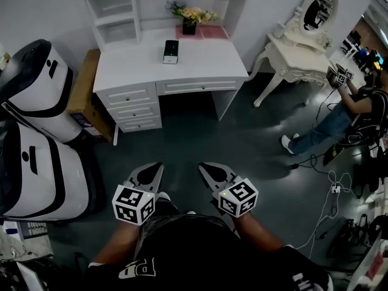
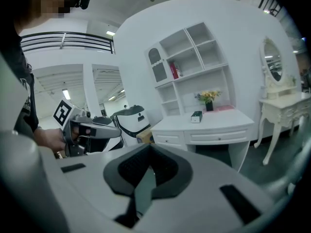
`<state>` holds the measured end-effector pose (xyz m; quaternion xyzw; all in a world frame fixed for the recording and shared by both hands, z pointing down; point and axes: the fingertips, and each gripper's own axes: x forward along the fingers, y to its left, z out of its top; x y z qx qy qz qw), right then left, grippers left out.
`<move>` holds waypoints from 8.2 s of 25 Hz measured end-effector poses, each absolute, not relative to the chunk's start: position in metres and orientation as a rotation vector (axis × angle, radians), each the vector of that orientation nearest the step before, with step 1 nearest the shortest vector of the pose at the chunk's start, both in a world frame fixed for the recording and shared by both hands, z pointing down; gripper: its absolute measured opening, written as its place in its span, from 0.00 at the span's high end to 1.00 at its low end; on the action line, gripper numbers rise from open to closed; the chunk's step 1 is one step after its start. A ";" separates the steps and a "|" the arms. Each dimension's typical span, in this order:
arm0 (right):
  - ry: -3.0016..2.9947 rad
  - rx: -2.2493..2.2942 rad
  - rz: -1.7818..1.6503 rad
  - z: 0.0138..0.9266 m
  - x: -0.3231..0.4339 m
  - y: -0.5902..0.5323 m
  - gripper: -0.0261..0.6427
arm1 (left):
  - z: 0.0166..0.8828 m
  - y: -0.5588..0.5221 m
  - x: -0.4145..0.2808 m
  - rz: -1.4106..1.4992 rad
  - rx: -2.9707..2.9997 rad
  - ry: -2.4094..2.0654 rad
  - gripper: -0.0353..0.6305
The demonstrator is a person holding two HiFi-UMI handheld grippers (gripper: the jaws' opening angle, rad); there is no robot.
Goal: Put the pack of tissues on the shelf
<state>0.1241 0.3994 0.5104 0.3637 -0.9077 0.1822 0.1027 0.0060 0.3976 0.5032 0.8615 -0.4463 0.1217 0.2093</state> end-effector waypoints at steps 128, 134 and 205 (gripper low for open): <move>-2.567 1.072 0.690 0.554 0.068 -0.145 0.95 | 0.542 -0.134 -0.070 0.492 2.254 -1.266 0.92; -2.495 1.090 0.678 0.566 0.046 -0.179 0.95 | 0.552 -0.167 -0.092 0.467 2.231 -1.231 0.92; -2.318 1.116 0.607 0.610 0.060 -0.311 0.32 | 0.528 -0.282 -0.094 0.424 2.308 -1.250 0.92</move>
